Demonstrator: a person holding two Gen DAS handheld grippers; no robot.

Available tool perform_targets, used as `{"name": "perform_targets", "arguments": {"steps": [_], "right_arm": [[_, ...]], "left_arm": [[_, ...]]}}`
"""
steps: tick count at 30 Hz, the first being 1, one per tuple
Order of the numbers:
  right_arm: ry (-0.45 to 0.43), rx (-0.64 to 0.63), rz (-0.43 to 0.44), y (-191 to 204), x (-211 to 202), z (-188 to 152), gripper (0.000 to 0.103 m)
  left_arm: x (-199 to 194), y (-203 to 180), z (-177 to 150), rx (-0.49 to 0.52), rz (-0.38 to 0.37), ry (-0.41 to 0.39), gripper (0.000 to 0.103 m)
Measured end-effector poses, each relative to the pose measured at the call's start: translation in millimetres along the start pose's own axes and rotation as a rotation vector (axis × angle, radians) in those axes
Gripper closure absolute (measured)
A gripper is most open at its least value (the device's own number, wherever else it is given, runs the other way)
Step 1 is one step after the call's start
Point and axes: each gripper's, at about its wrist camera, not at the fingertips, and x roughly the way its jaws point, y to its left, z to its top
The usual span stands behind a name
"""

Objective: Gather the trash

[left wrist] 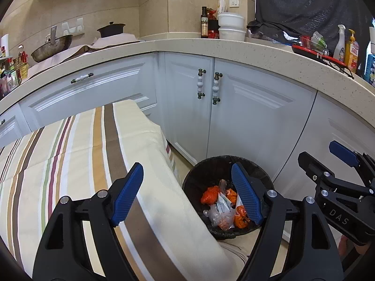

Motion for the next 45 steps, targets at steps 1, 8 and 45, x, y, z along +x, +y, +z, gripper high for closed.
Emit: {"name": "perform_targets", "arguments": {"steps": [1, 8, 45], "right_arm": [[-0.001, -0.001, 0.001, 2, -3, -2, 0.027], [-0.009, -0.004, 0.008, 12, -18, -11, 0.026], [-0.069, -0.032, -0.040, 24, -77, -28, 0.025]], "left_arm": [[-3, 2, -2, -0.002, -0.001, -0.004, 0.027], [-25, 13, -15, -0.007, 0.000, -0.028, 0.023], [-82, 12, -36, 0.003, -0.026, -0.104, 0.021]]}}
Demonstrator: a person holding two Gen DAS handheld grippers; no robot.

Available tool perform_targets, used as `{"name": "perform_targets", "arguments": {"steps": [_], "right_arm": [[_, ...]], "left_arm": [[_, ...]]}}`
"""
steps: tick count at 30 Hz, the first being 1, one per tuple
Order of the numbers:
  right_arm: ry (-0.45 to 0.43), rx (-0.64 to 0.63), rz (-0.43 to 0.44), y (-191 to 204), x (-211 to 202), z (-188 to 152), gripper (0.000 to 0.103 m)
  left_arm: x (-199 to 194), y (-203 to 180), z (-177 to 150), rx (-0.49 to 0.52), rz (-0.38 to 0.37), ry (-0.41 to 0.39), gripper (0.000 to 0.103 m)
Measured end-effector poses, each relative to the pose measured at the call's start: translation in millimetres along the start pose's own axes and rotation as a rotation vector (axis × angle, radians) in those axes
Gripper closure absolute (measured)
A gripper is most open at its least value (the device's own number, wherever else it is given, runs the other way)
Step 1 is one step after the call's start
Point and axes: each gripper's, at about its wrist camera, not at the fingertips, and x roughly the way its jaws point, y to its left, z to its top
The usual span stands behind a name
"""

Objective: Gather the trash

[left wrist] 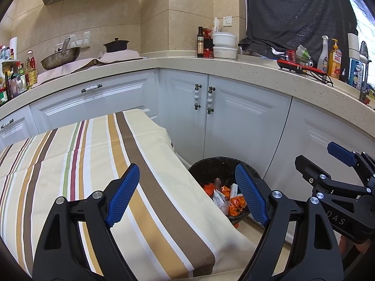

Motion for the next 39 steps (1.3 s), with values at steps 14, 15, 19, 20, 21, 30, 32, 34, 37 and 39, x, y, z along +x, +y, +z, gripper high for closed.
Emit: {"name": "perform_targets", "arguments": {"steps": [14, 15, 19, 20, 21, 30, 32, 34, 37, 39], "right_arm": [[-0.009, 0.000, 0.001, 1.6, -4.6, -0.1, 0.025], [-0.009, 0.000, 0.001, 1.6, -4.7, -0.1, 0.025], [-0.009, 0.000, 0.001, 1.4, -4.3, -0.1, 0.025], [-0.009, 0.000, 0.001, 1.3, -4.4, -0.2, 0.025], [-0.009, 0.000, 0.001, 1.5, -4.5, -0.2, 0.025], [-0.008, -0.001, 0.001, 1.3, -5.0, -0.4, 0.025], [-0.008, 0.000, 0.001, 1.3, -4.9, -0.4, 0.025], [-0.008, 0.000, 0.001, 1.1, -4.6, -0.3, 0.025], [-0.009, 0.000, 0.001, 1.4, -5.0, -0.2, 0.025], [-0.008, 0.000, 0.002, 1.4, -4.6, -0.2, 0.025]], "left_arm": [[-1.9, -1.4, -1.0, 0.002, 0.001, -0.003, 0.021], [-2.2, -1.3, -1.1, 0.001, 0.001, -0.003, 0.021], [-2.5, -1.3, -1.4, 0.001, 0.001, -0.003, 0.021], [-2.3, -1.2, -1.2, 0.002, 0.001, -0.003, 0.021], [-2.5, -0.8, -1.4, 0.003, 0.002, -0.003, 0.021], [-3.1, -0.4, -2.6, 0.002, 0.003, 0.000, 0.021], [-3.2, -0.3, -2.8, 0.001, 0.003, 0.000, 0.021], [-2.9, -0.1, -2.9, 0.002, 0.003, 0.000, 0.021], [-3.0, -0.1, -2.8, 0.001, 0.002, 0.000, 0.021], [-2.8, -0.2, -2.7, 0.002, 0.002, 0.000, 0.021]]}}
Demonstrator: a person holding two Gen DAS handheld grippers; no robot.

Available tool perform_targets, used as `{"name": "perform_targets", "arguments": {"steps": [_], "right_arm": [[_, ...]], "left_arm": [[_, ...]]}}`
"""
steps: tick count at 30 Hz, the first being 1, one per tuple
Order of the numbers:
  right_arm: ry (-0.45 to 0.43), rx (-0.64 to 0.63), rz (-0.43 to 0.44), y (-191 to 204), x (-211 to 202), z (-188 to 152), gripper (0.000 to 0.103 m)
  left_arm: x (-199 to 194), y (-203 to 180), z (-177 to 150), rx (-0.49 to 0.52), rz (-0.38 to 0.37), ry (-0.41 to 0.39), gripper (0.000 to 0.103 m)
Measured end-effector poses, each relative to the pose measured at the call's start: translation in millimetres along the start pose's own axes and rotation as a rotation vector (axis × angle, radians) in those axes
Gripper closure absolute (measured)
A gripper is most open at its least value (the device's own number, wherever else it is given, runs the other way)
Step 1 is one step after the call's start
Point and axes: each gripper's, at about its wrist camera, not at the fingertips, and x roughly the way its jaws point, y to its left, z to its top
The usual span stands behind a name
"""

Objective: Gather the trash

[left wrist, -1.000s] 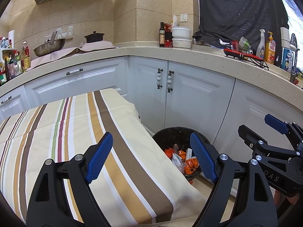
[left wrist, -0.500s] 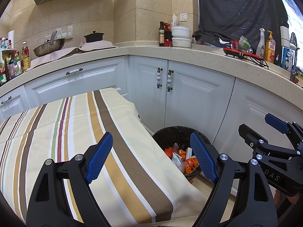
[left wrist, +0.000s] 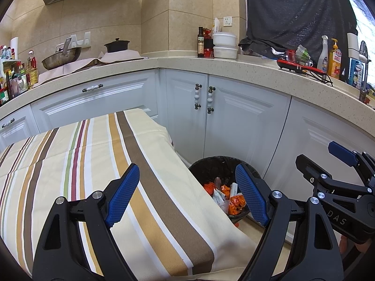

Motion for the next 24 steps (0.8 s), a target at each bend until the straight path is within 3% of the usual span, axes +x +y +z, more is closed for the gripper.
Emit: {"name": "perform_targets", "arguments": {"steps": [24], "right_arm": [[0.002, 0.001, 0.000, 1.0, -1.9, -1.7, 0.025]], "left_arm": [[0.6, 4.7, -3.2, -0.014, 0.007, 0.004, 0.019]]}}
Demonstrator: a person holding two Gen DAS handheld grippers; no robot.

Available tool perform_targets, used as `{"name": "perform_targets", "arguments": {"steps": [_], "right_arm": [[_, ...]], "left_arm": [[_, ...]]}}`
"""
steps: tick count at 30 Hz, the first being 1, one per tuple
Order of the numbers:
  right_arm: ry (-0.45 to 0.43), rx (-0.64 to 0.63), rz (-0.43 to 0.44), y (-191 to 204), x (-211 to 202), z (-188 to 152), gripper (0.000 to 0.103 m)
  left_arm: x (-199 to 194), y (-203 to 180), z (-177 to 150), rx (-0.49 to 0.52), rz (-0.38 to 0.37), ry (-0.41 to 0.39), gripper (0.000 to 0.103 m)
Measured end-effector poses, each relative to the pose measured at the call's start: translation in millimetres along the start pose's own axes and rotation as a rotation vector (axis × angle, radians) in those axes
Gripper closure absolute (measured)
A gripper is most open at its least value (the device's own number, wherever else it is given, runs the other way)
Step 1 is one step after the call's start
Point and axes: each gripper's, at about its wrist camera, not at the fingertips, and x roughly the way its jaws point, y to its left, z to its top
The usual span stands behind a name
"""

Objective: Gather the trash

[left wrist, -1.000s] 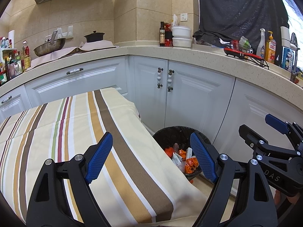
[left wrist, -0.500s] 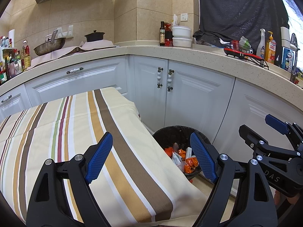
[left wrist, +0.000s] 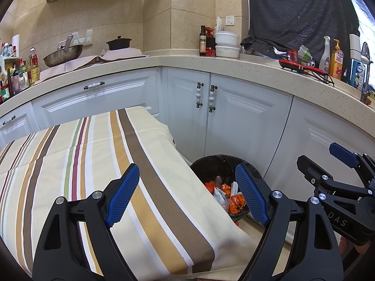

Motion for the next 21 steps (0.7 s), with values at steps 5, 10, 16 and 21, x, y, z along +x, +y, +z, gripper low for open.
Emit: {"name": "perform_targets", "arguments": {"steps": [5, 10, 16, 21], "right_arm": [[0.000, -0.001, 0.001, -0.1, 0.2, 0.1, 0.025], [-0.002, -0.002, 0.001, 1.0, -1.5, 0.0, 0.025], [-0.001, 0.001, 0.000, 1.9, -1.3, 0.4, 0.025], [0.002, 0.002, 0.003, 0.7, 0.3, 1.1, 0.025]], "left_arm": [[-3.0, -1.0, 1.3, 0.002, -0.011, -0.009, 0.012], [-1.0, -5.0, 1.5, 0.019, -0.013, 0.001, 0.008], [1.4, -7.0, 2.9, 0.013, -0.006, 0.003, 0.005], [3.7, -6.0, 3.5, 0.019, 0.038, -0.003, 0.005]]}}
